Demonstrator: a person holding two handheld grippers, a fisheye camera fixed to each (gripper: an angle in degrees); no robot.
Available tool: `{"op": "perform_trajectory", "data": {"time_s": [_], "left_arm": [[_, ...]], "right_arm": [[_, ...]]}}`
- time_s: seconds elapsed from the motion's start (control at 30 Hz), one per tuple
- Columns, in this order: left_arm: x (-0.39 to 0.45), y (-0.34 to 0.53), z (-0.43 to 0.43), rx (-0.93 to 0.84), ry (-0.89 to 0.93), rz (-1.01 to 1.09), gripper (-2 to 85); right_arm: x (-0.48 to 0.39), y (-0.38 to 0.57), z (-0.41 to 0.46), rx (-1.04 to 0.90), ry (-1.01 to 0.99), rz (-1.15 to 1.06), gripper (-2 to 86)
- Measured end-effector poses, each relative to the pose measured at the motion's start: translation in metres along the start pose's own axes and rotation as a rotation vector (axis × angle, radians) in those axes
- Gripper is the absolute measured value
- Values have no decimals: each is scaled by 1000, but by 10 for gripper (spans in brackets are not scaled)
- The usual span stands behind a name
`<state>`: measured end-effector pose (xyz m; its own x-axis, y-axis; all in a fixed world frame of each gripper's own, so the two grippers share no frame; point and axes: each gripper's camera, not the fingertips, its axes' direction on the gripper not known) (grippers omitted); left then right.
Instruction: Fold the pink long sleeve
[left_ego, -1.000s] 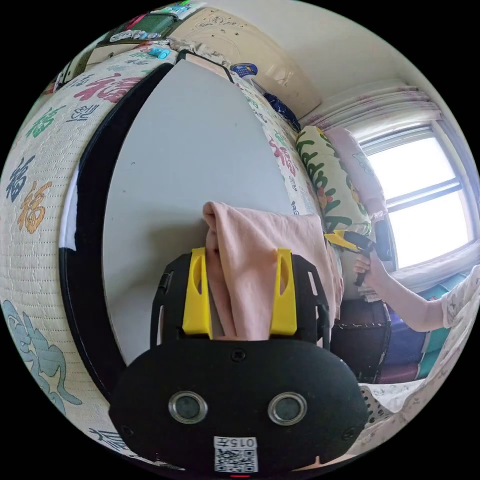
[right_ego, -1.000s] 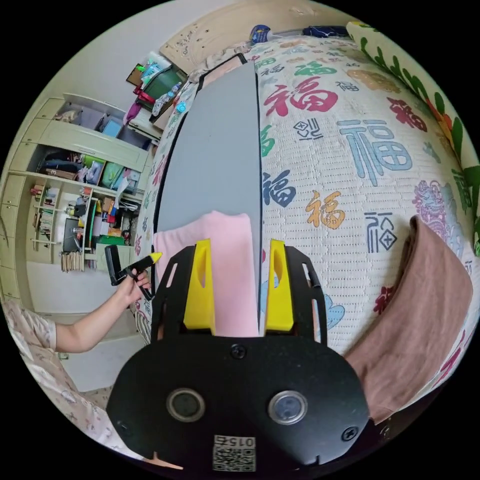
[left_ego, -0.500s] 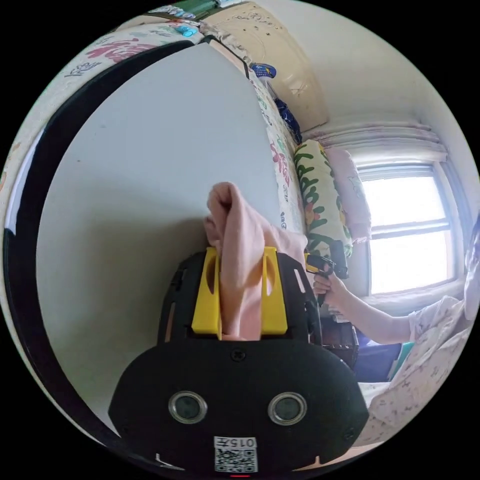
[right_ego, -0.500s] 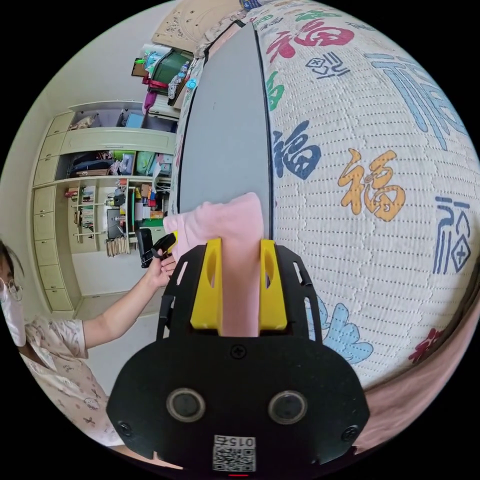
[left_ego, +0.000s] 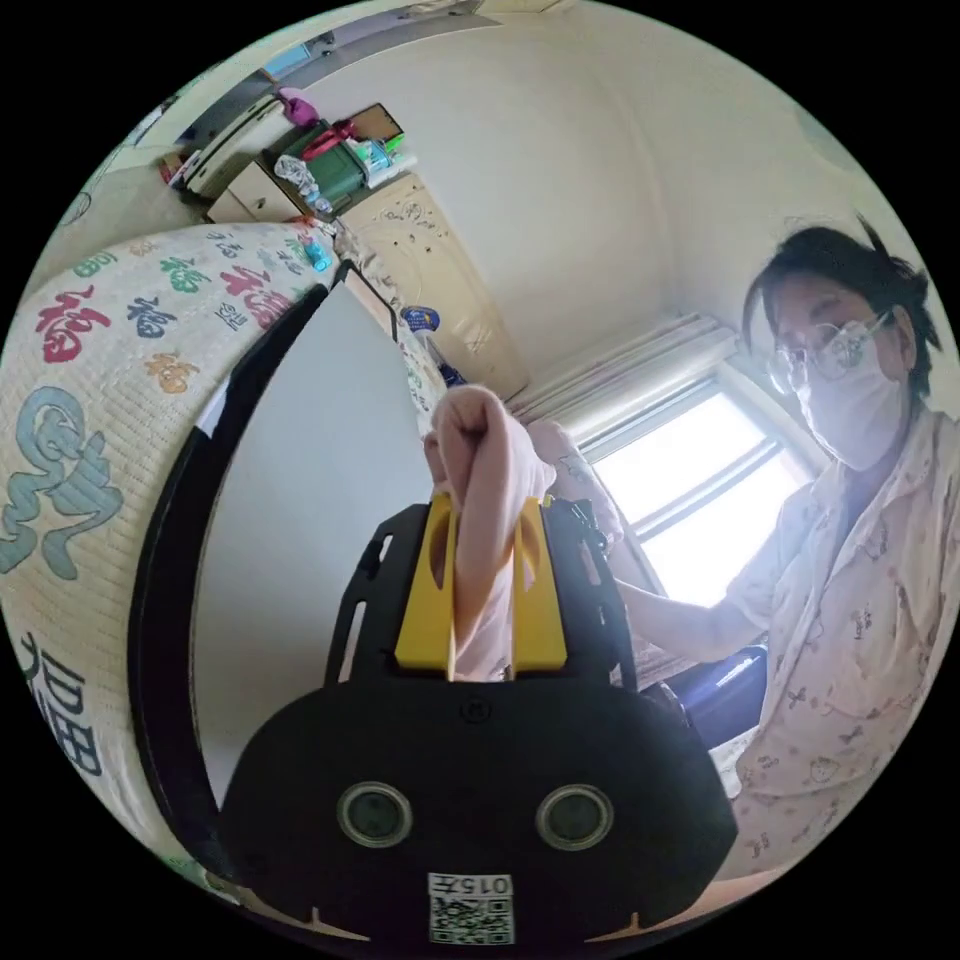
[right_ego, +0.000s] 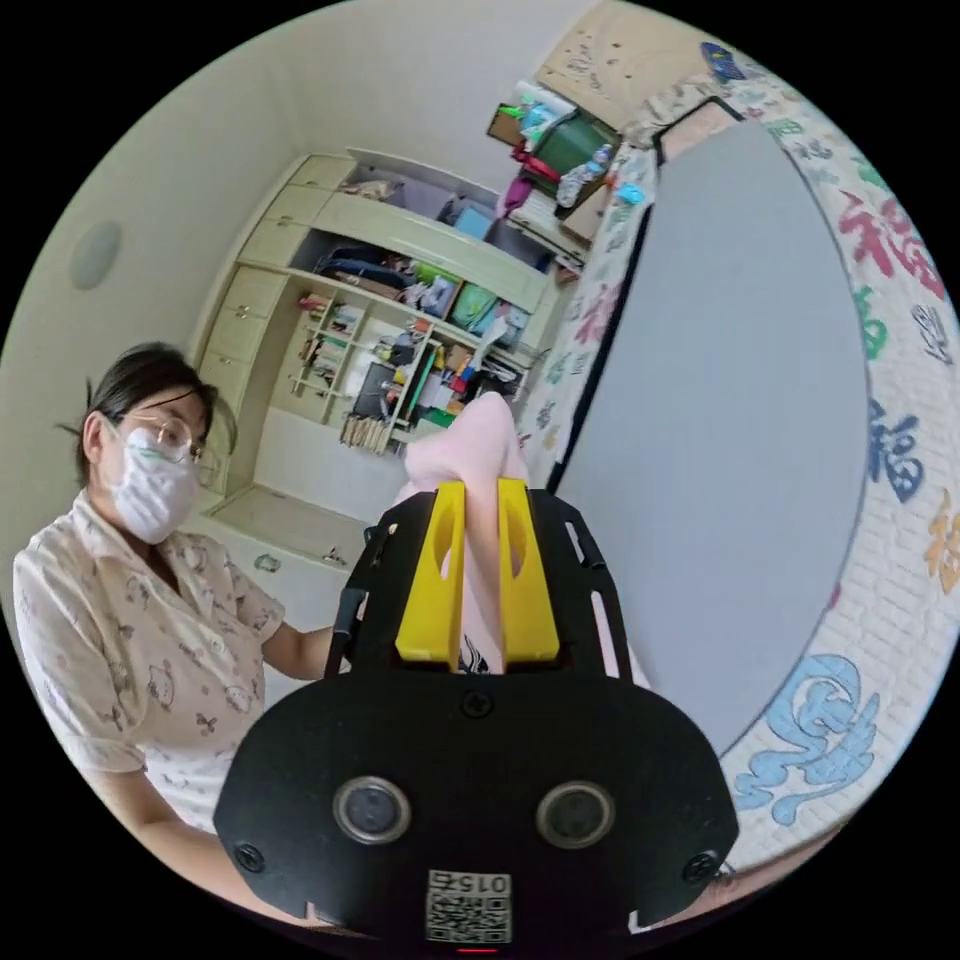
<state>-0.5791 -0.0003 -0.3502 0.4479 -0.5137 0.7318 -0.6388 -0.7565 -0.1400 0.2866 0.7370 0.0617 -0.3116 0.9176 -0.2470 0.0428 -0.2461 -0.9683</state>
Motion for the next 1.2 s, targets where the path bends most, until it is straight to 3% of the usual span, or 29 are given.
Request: {"op": "perform_trajectory", "data": {"time_s": [0.13, 0.37, 0.6, 0.7, 0.73, 0.87, 1.0, 1.2], "left_arm": [[50, 50, -148, 109, -113, 92, 83], [123, 166, -376, 390, -377, 18, 83], [157, 275, -505, 636, -531, -163, 81], [128, 315, -556, 760, -608, -329, 84], [107, 332, -575, 809, -663, -403, 86], [24, 381, -619, 860, -967, -791, 94], [15, 372, -625, 868, -982, -718, 84], [-19, 315, -557, 534, -1028, -731, 83]], "right_arm": [[1, -6, 72, -154, -156, -135, 59], [55, 37, 281, -500, -434, -242, 57], [131, 131, 493, -815, -512, -241, 56], [172, 187, 633, -945, -350, -268, 56], [190, 216, 699, -1016, -192, -283, 53], [229, 331, 872, -1192, 255, -643, 4], [249, 422, 913, -1237, 347, -892, -4], [353, 569, 957, -1352, 547, -1150, -5]]}}
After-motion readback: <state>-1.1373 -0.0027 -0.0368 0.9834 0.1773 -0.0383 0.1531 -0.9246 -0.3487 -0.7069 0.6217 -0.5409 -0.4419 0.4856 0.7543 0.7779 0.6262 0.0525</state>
